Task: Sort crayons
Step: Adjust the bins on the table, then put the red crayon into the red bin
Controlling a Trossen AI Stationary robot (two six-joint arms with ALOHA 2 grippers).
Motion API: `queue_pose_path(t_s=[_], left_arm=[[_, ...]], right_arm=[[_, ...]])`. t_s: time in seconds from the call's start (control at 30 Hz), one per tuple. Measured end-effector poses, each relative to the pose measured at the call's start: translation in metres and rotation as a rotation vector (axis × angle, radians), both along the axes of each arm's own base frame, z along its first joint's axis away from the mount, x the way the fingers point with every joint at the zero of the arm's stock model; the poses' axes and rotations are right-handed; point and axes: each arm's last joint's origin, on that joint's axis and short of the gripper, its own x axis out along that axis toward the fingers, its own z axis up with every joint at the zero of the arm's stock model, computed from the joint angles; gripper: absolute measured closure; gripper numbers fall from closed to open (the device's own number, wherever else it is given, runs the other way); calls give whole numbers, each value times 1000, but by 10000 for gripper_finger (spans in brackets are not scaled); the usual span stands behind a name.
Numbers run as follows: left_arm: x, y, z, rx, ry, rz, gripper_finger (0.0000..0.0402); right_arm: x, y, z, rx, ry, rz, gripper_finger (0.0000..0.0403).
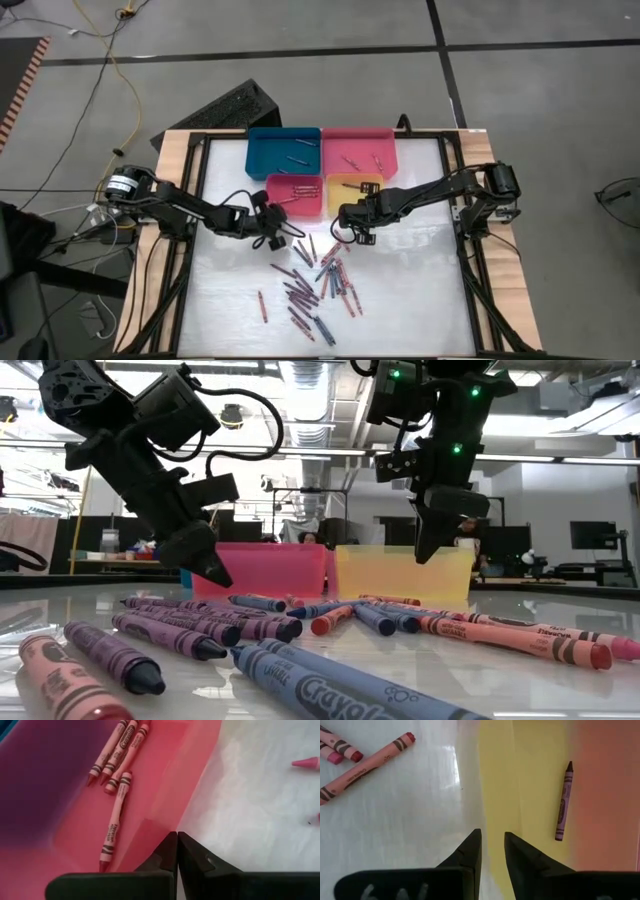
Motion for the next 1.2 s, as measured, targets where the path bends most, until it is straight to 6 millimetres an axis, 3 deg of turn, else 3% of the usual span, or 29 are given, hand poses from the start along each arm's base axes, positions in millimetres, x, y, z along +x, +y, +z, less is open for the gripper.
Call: queue_pose_path(t_s=[0.8, 1.2], left_arm=[[6, 1, 6, -54, -99, -13, 401], [7, -2, 5, -137, -100, -62, 401]], right_arm=[[2, -8, 1, -6, -17, -25, 306], [0, 19, 1, -11, -6, 81, 306]])
